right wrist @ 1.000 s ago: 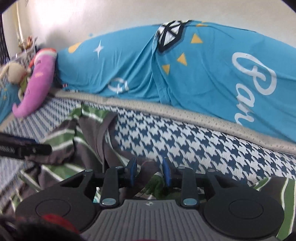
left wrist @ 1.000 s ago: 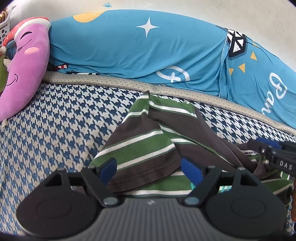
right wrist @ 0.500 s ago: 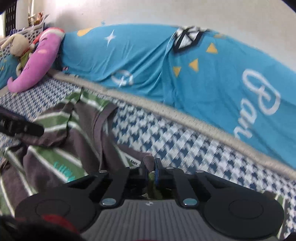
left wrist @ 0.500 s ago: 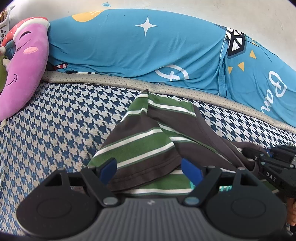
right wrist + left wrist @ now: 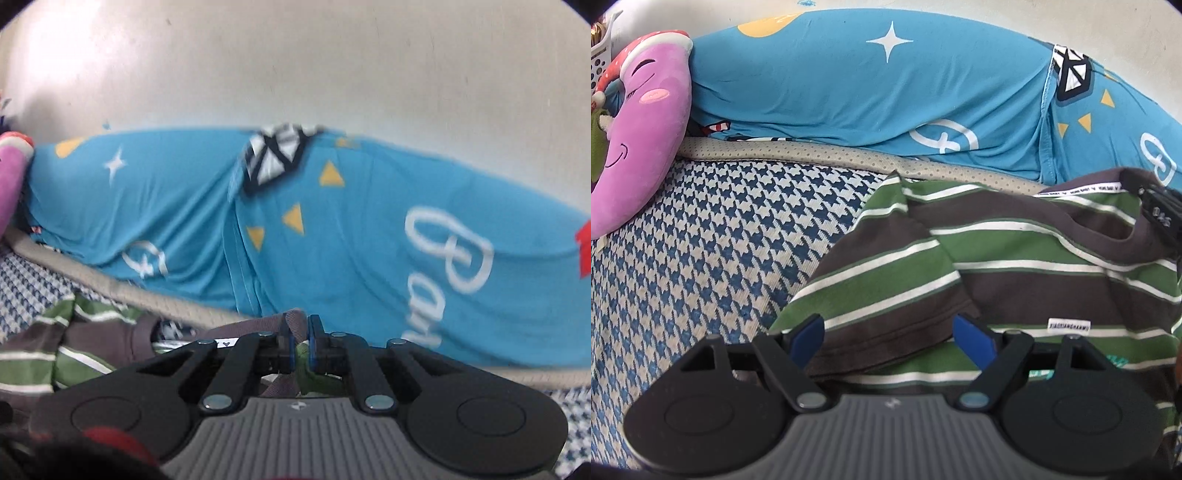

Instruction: Fold clothes

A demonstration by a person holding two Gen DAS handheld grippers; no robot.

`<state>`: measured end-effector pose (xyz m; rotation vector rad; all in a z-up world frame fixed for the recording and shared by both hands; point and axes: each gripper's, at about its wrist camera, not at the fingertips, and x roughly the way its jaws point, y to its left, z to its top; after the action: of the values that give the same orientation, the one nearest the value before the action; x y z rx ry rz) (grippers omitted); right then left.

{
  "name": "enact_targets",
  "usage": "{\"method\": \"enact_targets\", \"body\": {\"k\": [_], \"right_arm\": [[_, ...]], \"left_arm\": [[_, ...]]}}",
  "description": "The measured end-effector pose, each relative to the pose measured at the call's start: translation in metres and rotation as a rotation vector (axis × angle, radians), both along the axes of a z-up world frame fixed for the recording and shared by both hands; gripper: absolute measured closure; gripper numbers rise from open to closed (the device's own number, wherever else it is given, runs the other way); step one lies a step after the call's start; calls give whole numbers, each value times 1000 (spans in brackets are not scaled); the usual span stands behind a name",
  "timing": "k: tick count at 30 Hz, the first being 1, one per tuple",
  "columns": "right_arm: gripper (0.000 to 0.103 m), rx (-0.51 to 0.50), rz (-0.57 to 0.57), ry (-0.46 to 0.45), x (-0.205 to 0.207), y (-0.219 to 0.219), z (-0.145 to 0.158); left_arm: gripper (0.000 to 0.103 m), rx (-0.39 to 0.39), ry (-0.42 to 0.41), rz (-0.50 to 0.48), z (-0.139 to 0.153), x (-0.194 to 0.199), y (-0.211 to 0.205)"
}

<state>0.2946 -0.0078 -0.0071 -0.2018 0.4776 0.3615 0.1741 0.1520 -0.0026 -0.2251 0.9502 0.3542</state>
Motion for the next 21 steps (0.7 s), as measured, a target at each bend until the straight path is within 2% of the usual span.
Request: {"method": "enact_targets", "body": {"k": [2, 6, 9, 15, 21], "right_arm": [[93, 24, -3, 47, 6, -3, -5], [70, 195, -10, 96, 11, -23, 7], [69, 288, -13, 106, 8, -40, 21], [69, 238, -86, 105, -1, -66, 41], [69, 201, -183, 134, -22, -107, 46]], "left_arm": [[23, -2, 8, -2, -2, 1, 0], [23, -8, 20, -6, -6, 2, -2], [23, -9, 19, -9, -6, 2, -4], [21, -12, 3, -18, 0, 1, -6], [21, -20, -18, -26, 5, -1, -9]]}}
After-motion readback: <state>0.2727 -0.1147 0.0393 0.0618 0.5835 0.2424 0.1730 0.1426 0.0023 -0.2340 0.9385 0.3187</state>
